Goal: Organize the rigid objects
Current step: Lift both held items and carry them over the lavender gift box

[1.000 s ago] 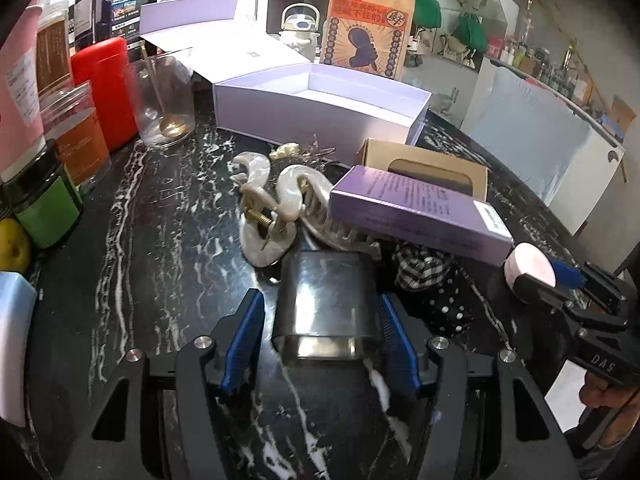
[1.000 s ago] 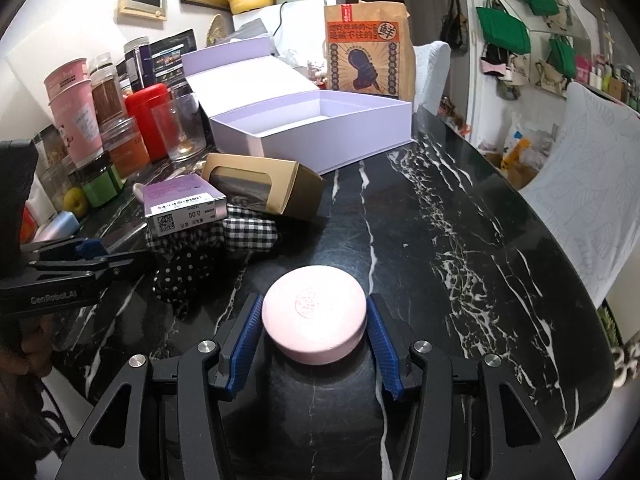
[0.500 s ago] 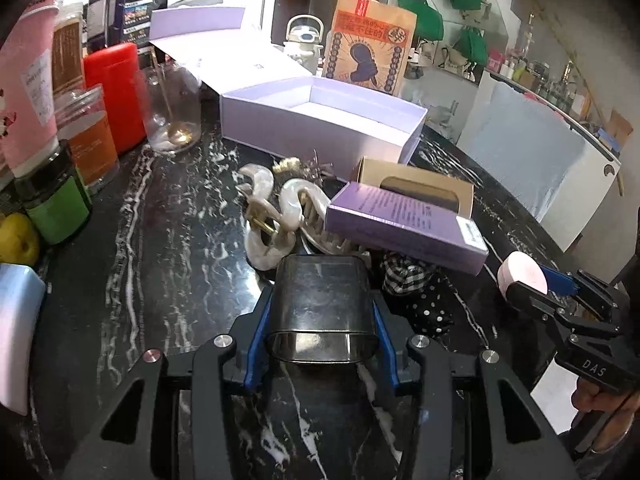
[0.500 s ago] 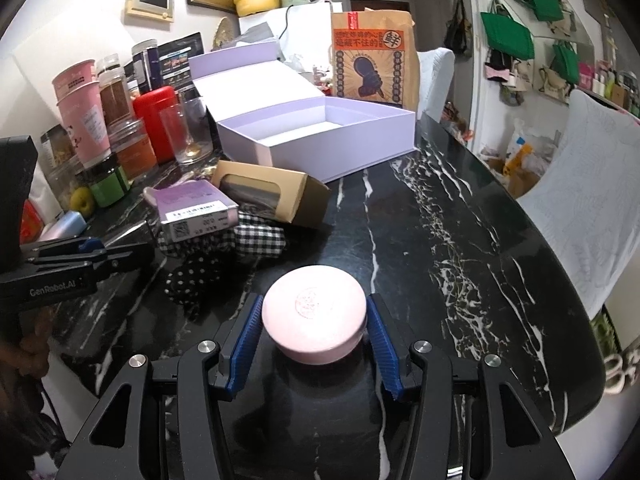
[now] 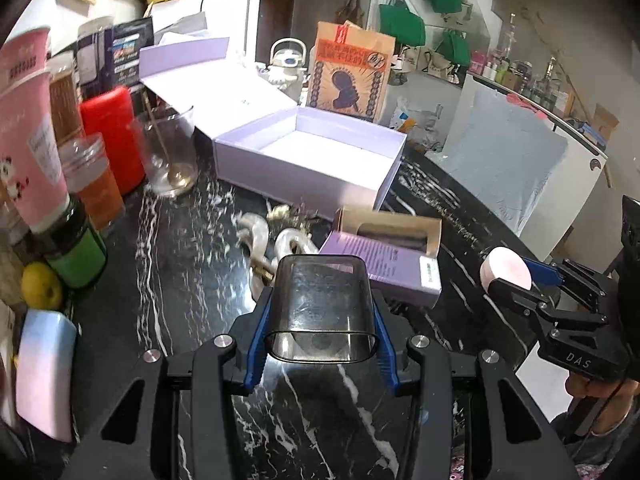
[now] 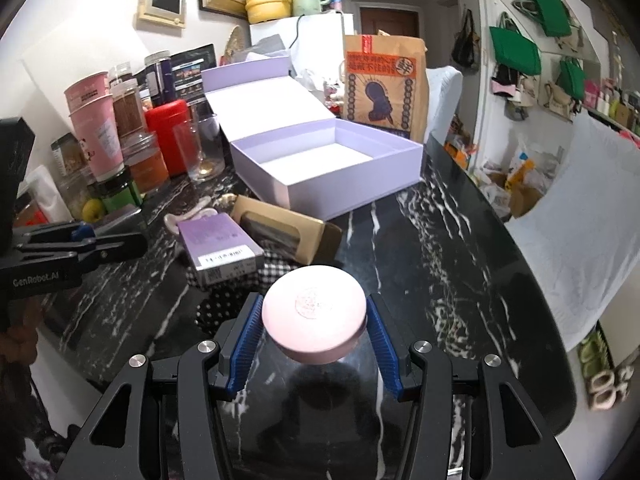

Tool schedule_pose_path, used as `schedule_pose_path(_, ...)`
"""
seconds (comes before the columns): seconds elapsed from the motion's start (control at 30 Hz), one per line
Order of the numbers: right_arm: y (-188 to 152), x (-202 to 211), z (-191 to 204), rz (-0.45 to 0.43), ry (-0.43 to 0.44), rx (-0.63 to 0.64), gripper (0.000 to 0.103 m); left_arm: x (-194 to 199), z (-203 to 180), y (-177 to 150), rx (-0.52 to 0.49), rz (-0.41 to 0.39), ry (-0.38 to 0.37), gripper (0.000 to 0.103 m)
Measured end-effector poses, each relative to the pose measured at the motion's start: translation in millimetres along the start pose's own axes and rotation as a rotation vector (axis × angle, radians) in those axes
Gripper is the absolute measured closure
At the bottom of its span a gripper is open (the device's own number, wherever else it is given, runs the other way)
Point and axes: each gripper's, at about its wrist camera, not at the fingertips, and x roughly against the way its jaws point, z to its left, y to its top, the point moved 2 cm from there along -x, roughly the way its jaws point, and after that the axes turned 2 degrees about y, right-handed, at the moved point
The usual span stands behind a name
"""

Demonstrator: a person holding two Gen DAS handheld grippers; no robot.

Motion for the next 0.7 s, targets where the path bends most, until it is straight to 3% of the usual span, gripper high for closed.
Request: schedule_pose_path(0.7, 73, -33, -28, -0.012, 0.027, -0.001, 0.052, -37, 6, 78, 0.007, 0.002, -0.049, 0.058)
